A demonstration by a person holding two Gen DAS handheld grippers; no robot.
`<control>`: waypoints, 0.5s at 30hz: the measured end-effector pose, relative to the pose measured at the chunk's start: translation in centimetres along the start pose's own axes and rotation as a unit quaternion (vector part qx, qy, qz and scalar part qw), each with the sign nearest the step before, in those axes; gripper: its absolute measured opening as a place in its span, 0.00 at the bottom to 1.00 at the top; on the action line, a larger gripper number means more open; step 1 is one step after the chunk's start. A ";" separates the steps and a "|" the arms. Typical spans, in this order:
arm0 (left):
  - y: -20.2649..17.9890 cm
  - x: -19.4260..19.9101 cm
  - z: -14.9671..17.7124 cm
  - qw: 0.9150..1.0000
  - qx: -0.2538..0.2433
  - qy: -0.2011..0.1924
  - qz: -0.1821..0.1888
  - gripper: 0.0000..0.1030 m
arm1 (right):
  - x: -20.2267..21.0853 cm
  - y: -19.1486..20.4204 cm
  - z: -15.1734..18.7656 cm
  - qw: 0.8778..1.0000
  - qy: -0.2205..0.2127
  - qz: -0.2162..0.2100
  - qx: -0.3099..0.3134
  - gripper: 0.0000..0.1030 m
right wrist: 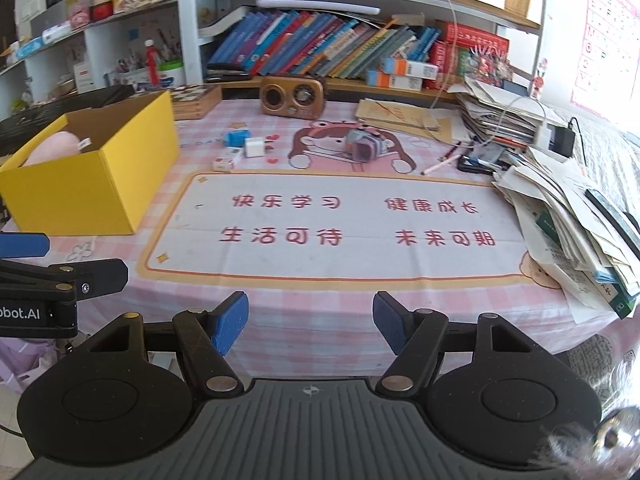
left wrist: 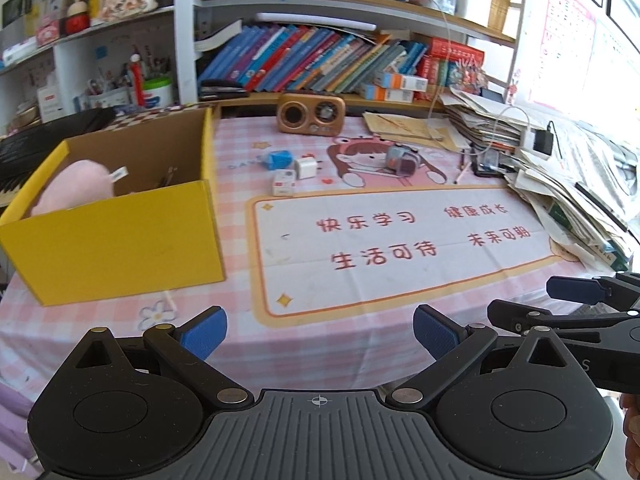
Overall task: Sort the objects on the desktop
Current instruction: 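Withdraw both open tools up and away from the yellow box, then move both open tools toward the small white box and grey-purple toy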
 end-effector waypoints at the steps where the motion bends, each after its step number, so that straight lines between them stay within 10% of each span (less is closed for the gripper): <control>1: -0.3 -0.2 -0.1 1.000 -0.002 0.000 0.002 0.98 | -0.2 -0.3 -0.1 1.000 0.001 0.001 -0.002 0.65; 15: -3.4 -4.5 -2.3 1.000 -0.007 0.014 0.014 0.98 | -3.8 -4.5 -1.8 1.000 0.019 0.004 -0.010 0.65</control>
Point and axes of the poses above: each gripper's, at about its wrist camera, not at the fingertips, and x roughly against the way its jaws point, y to its left, z to its underside, the point moved 7 cm from there along -x, roughly the way its jaws point
